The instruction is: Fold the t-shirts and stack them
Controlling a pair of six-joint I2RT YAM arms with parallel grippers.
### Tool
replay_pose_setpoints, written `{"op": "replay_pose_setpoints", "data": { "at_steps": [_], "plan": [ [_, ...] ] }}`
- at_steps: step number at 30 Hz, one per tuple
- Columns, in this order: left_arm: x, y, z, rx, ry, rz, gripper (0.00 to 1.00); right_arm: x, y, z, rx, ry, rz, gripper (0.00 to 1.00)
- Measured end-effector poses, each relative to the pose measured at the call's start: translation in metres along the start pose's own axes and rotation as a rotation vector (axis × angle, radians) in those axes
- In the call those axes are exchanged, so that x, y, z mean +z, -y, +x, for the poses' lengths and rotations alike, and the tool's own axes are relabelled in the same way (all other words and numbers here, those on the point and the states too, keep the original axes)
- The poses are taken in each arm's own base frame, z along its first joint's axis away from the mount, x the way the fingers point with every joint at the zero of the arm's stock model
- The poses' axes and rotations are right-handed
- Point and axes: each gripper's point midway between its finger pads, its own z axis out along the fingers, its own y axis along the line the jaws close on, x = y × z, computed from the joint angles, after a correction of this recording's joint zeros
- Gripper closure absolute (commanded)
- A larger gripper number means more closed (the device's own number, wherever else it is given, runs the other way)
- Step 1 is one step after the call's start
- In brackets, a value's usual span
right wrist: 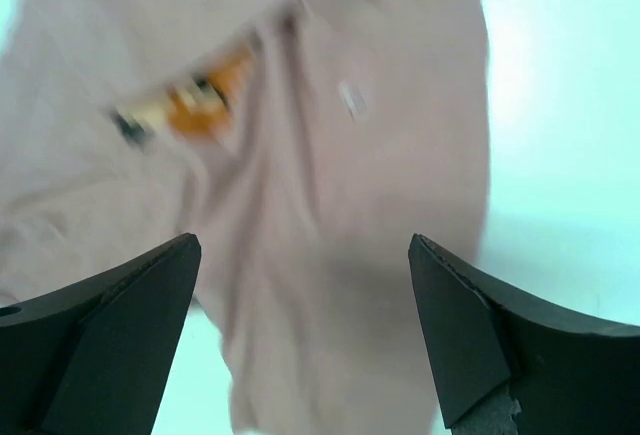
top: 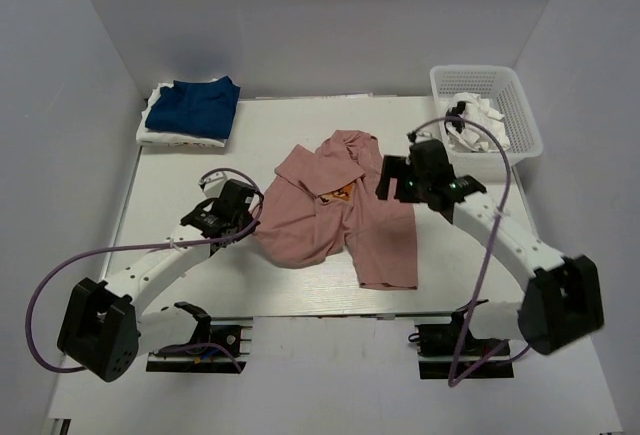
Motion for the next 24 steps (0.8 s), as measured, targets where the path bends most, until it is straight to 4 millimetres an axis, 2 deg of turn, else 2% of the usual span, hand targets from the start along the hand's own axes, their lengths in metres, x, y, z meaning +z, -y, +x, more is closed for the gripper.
{"op": "replay_pose_setpoints", "data": {
  "at_steps": [2, 7, 9, 11, 13, 15, 17, 18, 20, 21, 22, 24],
  "plan": [
    [-0.001, 0.001, -0.001, -0.005, 0.008, 0.01, 1.0, -0.018, 0.013, 0.03, 0.041, -0.025, 0.027, 0.1],
    [0.0, -0.008, 0.006, 0.0, 0.0, 0.006, 1.0, -0.043, 0.05, 0.154, 0.136, -0.298, 0.123, 0.1],
    [0.0, -0.009, 0.007, 0.003, -0.002, 0.007, 1.0, -0.052, 0.055, 0.186, 0.153, -0.385, 0.14, 0.1],
    [-0.001, -0.009, 0.008, 0.005, -0.002, 0.009, 1.0, -0.056, 0.058, 0.205, 0.165, -0.441, 0.155, 0.1],
    [-0.001, -0.009, 0.007, 0.006, -0.001, 0.011, 1.0, -0.057, 0.058, 0.214, 0.169, -0.473, 0.162, 0.1],
    [-0.001, -0.008, 0.007, 0.004, 0.004, 0.017, 1.0, -0.055, 0.057, 0.219, 0.172, -0.497, 0.167, 0.1],
    [-0.003, -0.008, 0.006, 0.002, 0.007, 0.023, 1.0, -0.052, 0.053, 0.217, 0.178, -0.493, 0.153, 0.14],
    [-0.004, -0.008, 0.005, 0.0, 0.011, 0.028, 1.0, -0.05, 0.051, 0.216, 0.178, -0.491, 0.146, 0.18],
    [-0.006, -0.006, 0.003, -0.005, 0.018, 0.037, 1.0, -0.043, 0.044, 0.213, 0.18, -0.482, 0.12, 0.52],
    [-0.006, -0.005, 0.003, -0.006, 0.02, 0.04, 1.0, -0.04, 0.04, 0.211, 0.178, -0.48, 0.103, 0.8],
    [-0.006, -0.005, 0.002, -0.004, 0.022, 0.043, 1.0, -0.035, 0.036, 0.21, 0.176, -0.476, 0.084, 1.0],
    [-0.007, -0.005, 0.001, -0.001, 0.024, 0.044, 1.0, -0.03, 0.03, 0.209, 0.179, -0.468, 0.063, 1.0]
  ]
}}
